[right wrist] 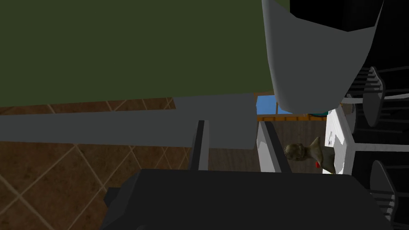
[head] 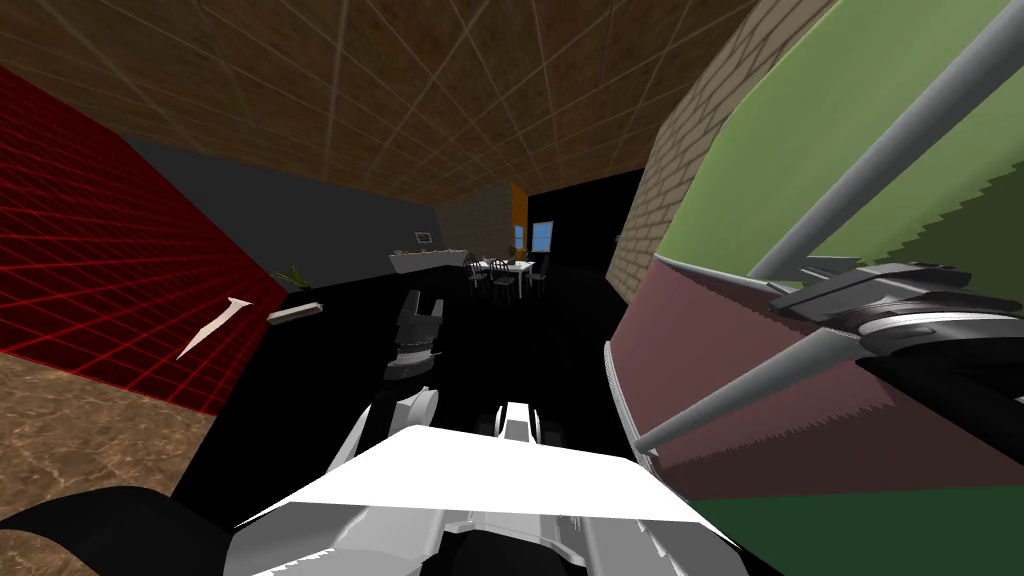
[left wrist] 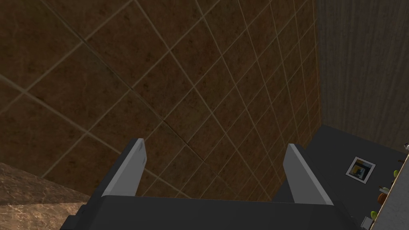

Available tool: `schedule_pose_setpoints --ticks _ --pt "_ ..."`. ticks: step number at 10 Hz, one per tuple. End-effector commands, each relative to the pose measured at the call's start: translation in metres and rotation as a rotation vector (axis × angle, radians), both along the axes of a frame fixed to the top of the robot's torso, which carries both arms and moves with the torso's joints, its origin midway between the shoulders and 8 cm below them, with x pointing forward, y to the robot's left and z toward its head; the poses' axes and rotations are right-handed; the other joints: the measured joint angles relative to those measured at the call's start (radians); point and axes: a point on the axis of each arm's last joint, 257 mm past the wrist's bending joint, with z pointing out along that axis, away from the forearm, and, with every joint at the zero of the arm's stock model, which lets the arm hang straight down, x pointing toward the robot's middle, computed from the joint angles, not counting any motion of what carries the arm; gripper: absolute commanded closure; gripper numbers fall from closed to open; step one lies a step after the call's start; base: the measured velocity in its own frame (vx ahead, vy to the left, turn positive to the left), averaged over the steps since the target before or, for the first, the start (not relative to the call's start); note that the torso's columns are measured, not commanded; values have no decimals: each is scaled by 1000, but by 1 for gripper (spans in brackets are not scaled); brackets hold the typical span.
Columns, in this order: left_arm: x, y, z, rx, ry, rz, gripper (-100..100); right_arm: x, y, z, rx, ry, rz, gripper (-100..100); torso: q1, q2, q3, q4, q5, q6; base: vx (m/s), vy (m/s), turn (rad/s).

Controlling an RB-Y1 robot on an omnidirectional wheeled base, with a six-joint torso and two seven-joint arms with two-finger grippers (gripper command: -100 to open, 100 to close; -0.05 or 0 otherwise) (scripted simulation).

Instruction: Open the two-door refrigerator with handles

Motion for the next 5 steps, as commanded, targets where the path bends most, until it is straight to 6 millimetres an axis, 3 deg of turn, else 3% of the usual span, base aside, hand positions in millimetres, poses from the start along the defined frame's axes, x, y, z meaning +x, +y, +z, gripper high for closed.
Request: schedule_pose_setpoints --ticks 1,2,5 --pt "0 0 0 0 0 0 0 -7 -23 10 -10 -20 -57 100 -4 -3 -3 0 2 -1 175 225 -8" --pt "0 0 0 0 0 0 0 -14 -37 10 -11 -21 -93 100 -3 -2 -3 0 1 -2 212 235 -2" --pt "0 0 0 0 0 0 0 -21 -51 11 -11 -22 -129 100 -5 -1 -1 0 0 -1 162 194 -7"
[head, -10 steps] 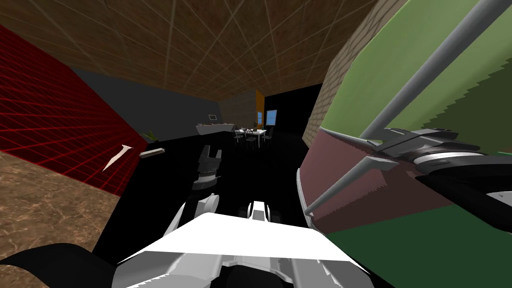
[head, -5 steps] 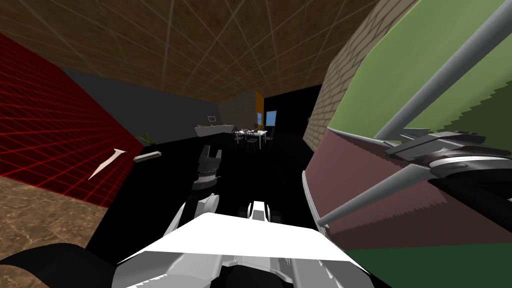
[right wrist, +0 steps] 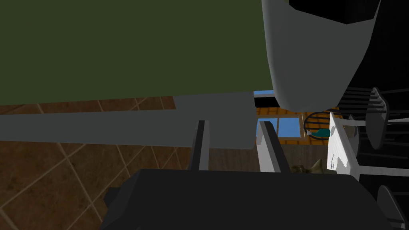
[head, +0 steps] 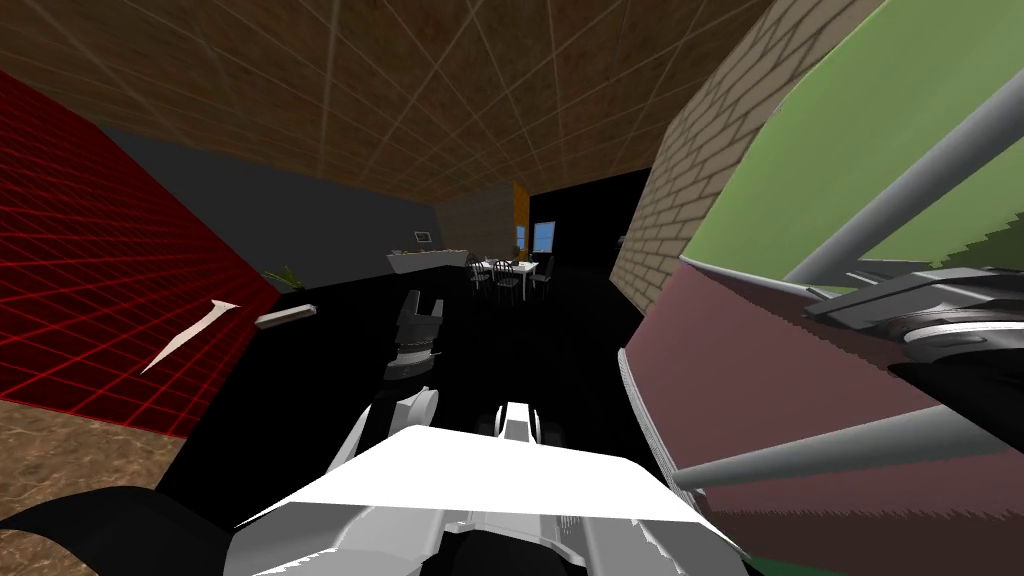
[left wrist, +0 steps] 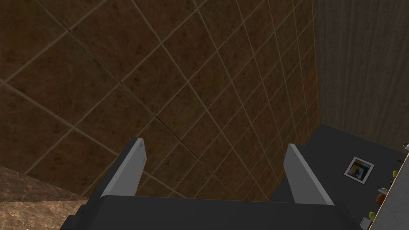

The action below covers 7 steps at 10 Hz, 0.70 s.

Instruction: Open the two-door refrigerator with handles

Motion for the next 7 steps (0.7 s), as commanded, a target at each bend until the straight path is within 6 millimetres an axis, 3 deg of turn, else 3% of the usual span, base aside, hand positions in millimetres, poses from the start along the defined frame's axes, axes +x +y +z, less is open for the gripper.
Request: schedule_pose_setpoints --ticks 1,2,4,7 --pt "0 0 0 0 0 0 0 -9 -23 15 -13 -23 -58 100 -1 0 -1 1 2 0 190 250 1" --pt "0 0 0 0 0 0 0 -9 -23 15 -13 -23 -58 100 3 -2 -1 -1 1 0 173 199 -2" --pt "0 0 0 0 0 0 0 -25 -50 16 -14 -25 -131 100 1 1 0 2 3 0 207 214 -22" --pt "0 0 0 0 0 0 0 -33 -63 17 -14 -26 -167 100 5 3 2 1 2 1 199 223 8"
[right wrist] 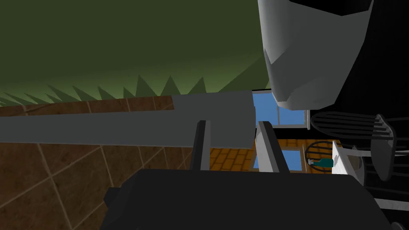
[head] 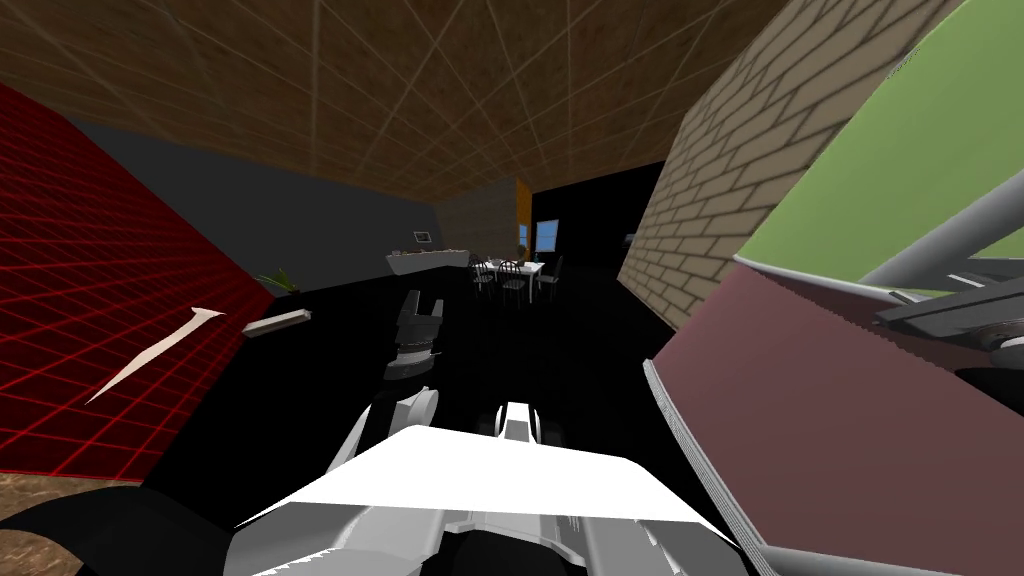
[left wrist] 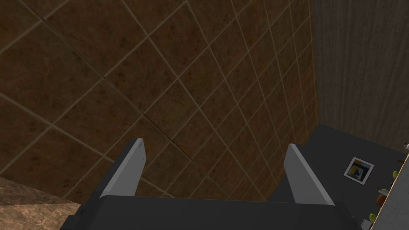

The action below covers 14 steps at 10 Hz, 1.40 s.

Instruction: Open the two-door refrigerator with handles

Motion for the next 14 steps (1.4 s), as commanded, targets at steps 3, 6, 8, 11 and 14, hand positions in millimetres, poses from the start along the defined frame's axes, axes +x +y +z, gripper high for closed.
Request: schedule_pose_setpoints --ticks 3,6,8,11,14 --pt "0 0 0 0 0 0 0 -24 -32 3 -3 -7 -98 100 -3 6 7 2 -4 4 191 123 -2" --pt "0 0 0 0 0 0 0 -46 -57 5 -7 -14 -177 100 -3 -3 0 -2 -3 1 295 182 13" --pt "0 0 0 0 0 0 0 -57 -68 7 -8 -16 -216 100 -8 -7 -6 -2 1 -1 343 192 19" --pt "0 0 0 0 0 0 0 -81 -90 9 -11 -22 -296 100 -7 3 1 2 2 2 274 167 24" --pt "0 0 0 0 0 0 0 -107 -111 11 -14 -27 -375 100 -8 1 0 0 0 4 282 142 19"
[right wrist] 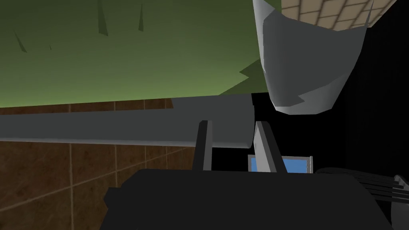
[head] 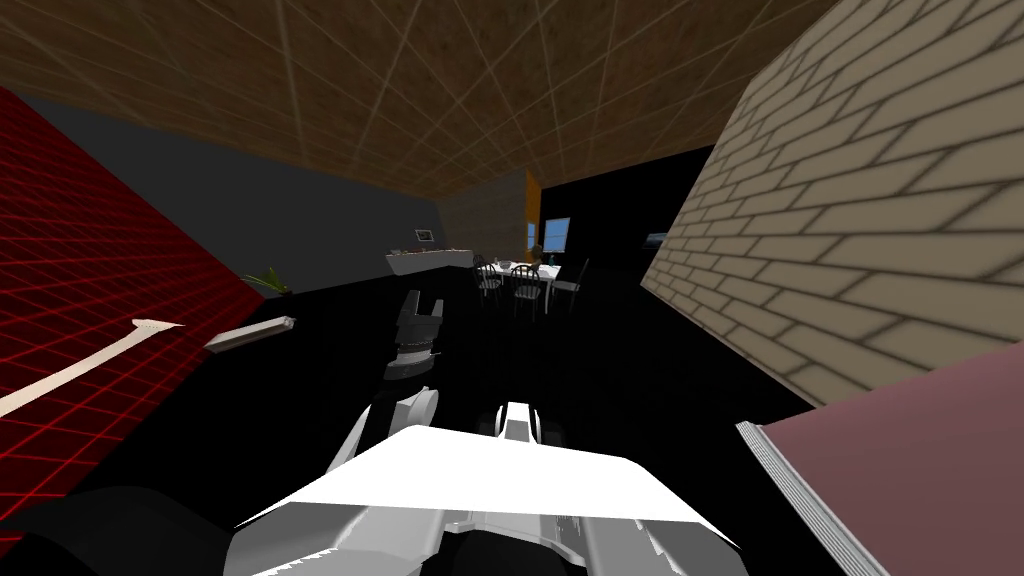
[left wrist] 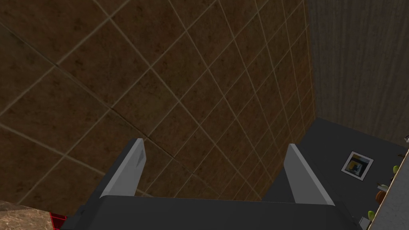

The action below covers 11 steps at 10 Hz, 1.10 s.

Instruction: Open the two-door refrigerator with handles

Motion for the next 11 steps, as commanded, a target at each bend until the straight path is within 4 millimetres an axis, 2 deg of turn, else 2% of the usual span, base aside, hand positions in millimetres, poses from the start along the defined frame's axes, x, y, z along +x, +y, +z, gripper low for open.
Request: schedule_pose_setpoints --ticks 1,2,3,4,5,6,7,8,9,11 --pt "0 0 0 0 0 0 0 -12 -5 15 -16 -21 -33 100 2 5 4 1 -1 0 120 44 4" --pt "0 0 0 0 0 0 0 -25 -15 16 -18 -23 -72 100 2 12 9 3 -1 1 168 73 34" --pt "0 0 0 0 0 0 0 -18 -9 6 -5 -9 -49 100 5 9 8 3 -1 2 96 40 -12" --pt "0 0 0 0 0 0 0 -35 -19 6 -6 -10 -100 100 7 10 9 1 -3 1 190 43 11" --pt "0 0 0 0 0 0 0 -50 -28 7 -9 -11 -142 100 6 3 5 -1 -4 1 262 106 30" --pt "0 0 0 0 0 0 0 -50 -28 7 -9 -11 -142 100 8 -2 2 -3 -4 0 295 41 -8" --pt "0 0 0 0 0 0 0 -64 -36 8 -11 -12 -184 100 4 -3 -1 -3 -2 -1 312 42 50" --pt "0 0 0 0 0 0 0 -64 -36 8 -11 -12 -184 100 0 -2 -1 -2 -1 0 291 40 33" --pt "0 0 0 0 0 0 0 -79 -44 9 -12 -13 -227 100 -2 2 1 0 -1 1 292 25 40" --pt "0 0 0 0 0 0 0 -79 -44 9 -12 -13 -227 100 -6 10 6 3 -1 5 174 8 15"
